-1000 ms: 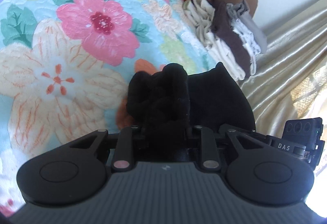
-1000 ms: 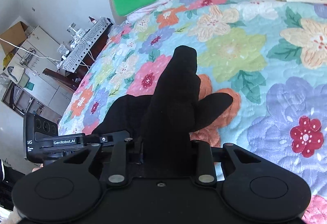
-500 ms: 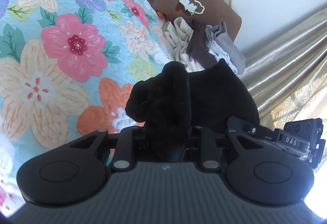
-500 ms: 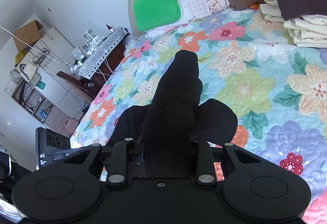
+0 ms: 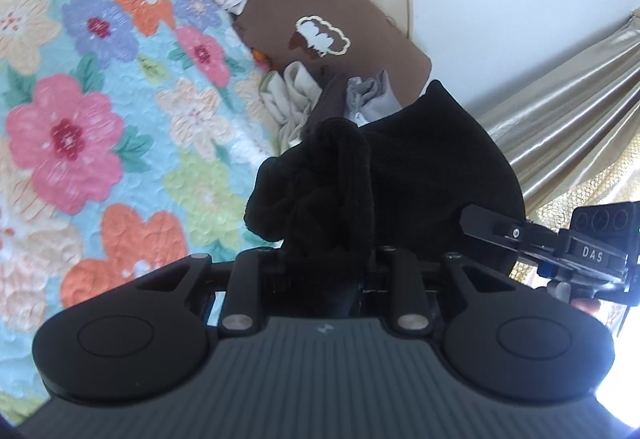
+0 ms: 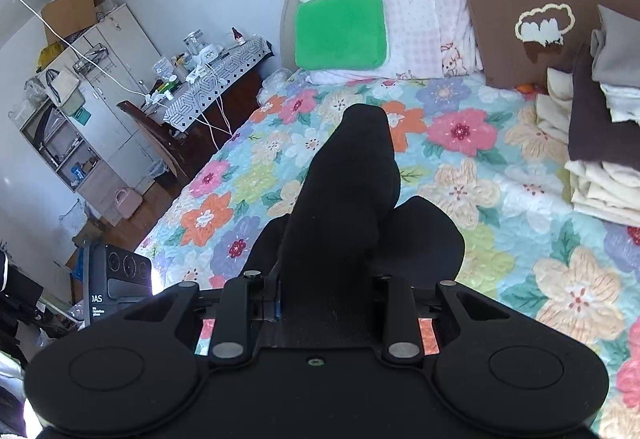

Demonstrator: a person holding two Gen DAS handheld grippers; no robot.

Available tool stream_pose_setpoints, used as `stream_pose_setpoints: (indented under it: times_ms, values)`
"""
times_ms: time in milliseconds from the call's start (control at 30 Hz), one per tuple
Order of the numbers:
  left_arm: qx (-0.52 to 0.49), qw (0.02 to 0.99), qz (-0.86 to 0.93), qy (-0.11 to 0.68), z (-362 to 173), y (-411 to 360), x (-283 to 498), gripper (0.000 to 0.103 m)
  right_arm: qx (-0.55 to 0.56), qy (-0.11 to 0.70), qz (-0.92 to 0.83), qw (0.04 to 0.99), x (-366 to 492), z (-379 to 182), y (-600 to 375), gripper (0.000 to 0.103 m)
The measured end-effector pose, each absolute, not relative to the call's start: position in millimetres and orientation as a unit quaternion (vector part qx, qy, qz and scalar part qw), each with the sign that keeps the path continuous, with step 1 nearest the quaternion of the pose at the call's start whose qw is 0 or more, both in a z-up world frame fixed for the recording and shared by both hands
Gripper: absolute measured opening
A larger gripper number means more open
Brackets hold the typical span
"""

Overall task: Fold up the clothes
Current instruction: 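Carry the folded shirt with both grippers onto the clothes stack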

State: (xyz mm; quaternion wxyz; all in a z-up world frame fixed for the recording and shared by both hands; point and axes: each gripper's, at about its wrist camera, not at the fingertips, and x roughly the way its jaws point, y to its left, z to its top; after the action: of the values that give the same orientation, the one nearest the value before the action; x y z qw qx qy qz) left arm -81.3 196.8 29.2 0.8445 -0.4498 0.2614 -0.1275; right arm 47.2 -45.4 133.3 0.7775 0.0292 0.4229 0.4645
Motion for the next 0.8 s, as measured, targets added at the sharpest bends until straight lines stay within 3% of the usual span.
stream_pose_setpoints:
  times_ms: [167,467,800]
  values:
    - [-0.463,0.844,-0.139,0.234,52.9,185.2,-35.6,0.025,0.000,0.414,0.481,0.773,92.4,169.4,-53.6,0.034]
    - [-0.369,0.889,-0.136,0.236,110.6,166.6,124.8,0.025,-0.002,0.374,0.485,0.791,239.0,204.0,-76.0,0.033]
    - [-0.254,0.923,-0.183,0.221,205.4,117.4,321.4,0.025,0.075,0.254,0.450,0.853,371.7,253.2,-164.1,0.033]
